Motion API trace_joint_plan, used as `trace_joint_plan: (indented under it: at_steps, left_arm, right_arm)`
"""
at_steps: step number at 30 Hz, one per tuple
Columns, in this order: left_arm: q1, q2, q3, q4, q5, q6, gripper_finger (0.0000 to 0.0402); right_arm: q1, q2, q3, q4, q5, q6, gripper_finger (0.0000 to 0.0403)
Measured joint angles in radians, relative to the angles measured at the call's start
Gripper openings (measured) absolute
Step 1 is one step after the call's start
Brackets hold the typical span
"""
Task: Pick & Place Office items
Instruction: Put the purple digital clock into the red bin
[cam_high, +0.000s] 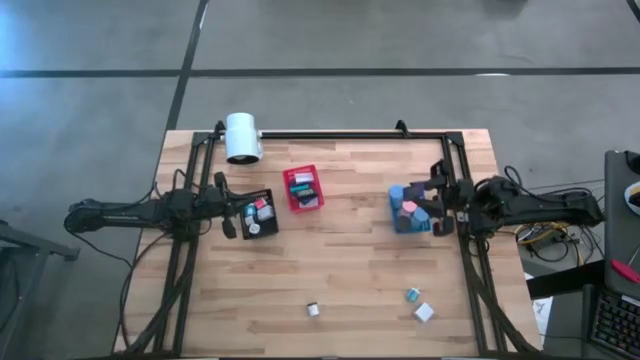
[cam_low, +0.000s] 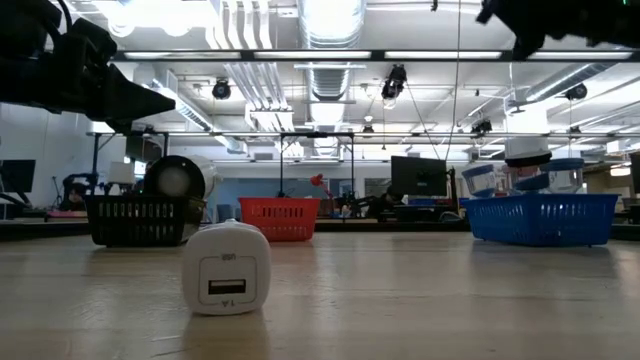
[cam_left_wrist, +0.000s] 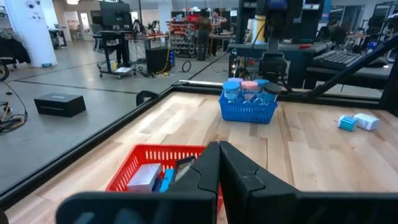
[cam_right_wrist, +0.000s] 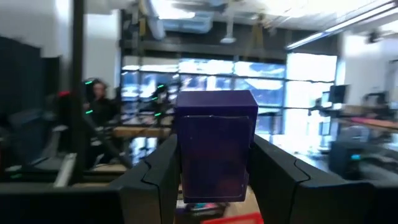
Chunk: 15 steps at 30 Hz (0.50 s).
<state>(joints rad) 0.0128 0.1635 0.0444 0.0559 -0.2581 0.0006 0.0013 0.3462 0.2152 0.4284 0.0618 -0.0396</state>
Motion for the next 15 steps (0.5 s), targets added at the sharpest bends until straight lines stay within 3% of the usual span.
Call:
trace_joint_plan:
  at_steps: [3, 10, 15]
  left_arm:
    - [0.000, 0.000, 0.000, 0.001, 0.000, 0.000, 0.0013]
    - [0.000, 0.000, 0.000, 0.028, 0.001, 0.000, 0.0014]
    - [0.000, 0.000, 0.000, 0.031, 0.001, 0.000, 0.0012]
  right_arm:
    - [0.000, -0.066, -0.081, 0.020, 0.053, -0.015, 0.0146]
    - [0.000, -0.187, -0.196, 0.053, 0.055, 0.000, 0.0146]
    - [0.000, -0.223, -0.207, -0.008, 0.075, 0.006, 0.0146]
